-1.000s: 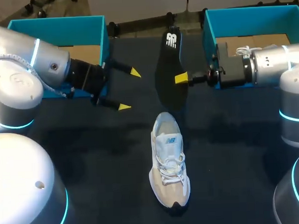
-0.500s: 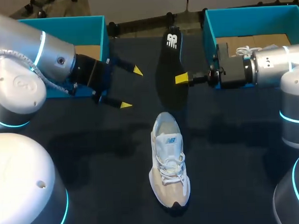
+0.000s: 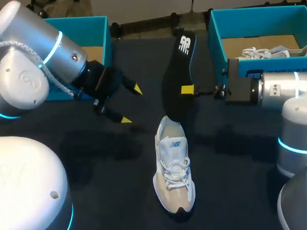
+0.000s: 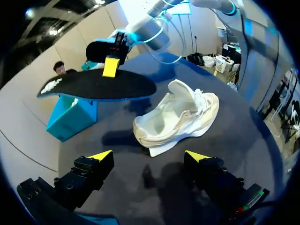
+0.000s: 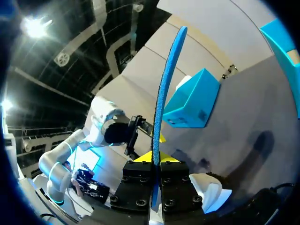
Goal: Take the shoe out of the shoebox, open the shoe tongue, remove and reinsert the insole, then place the shoe into the shoebox
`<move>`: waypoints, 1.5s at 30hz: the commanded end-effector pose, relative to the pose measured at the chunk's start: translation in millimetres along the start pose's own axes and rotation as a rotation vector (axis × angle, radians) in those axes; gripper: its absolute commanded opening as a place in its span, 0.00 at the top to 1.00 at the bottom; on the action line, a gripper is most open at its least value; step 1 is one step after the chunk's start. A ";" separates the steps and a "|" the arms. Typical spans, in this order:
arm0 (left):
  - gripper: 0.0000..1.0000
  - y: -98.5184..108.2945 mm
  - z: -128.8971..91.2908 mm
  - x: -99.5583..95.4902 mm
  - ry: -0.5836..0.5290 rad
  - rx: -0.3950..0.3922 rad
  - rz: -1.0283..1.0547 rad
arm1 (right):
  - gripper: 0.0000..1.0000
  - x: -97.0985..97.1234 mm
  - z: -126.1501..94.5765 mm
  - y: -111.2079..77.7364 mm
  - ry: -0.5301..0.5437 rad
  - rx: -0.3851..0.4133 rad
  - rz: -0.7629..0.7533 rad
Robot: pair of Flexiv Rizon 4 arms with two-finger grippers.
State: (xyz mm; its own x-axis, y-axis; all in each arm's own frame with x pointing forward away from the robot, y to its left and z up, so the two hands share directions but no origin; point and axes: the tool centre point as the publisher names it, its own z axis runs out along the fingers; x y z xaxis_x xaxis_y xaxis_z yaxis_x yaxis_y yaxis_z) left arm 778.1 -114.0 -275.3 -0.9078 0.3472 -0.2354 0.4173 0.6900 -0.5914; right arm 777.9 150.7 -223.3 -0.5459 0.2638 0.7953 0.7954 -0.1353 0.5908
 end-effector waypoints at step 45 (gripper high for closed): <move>0.00 7.3 43.5 35.8 0.209 -0.200 -0.395 | 1.00 -25.3 7.3 -48.8 0.095 0.042 -0.193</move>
State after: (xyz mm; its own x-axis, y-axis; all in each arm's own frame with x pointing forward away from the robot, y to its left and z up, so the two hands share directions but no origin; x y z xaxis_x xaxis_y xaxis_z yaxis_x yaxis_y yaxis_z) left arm 748.5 -115.8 -317.0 -0.9774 0.1514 0.1473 0.0681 0.8860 -0.4587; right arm 754.1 150.8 -269.1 -0.7076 0.1888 0.6809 0.6863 -0.0455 0.7259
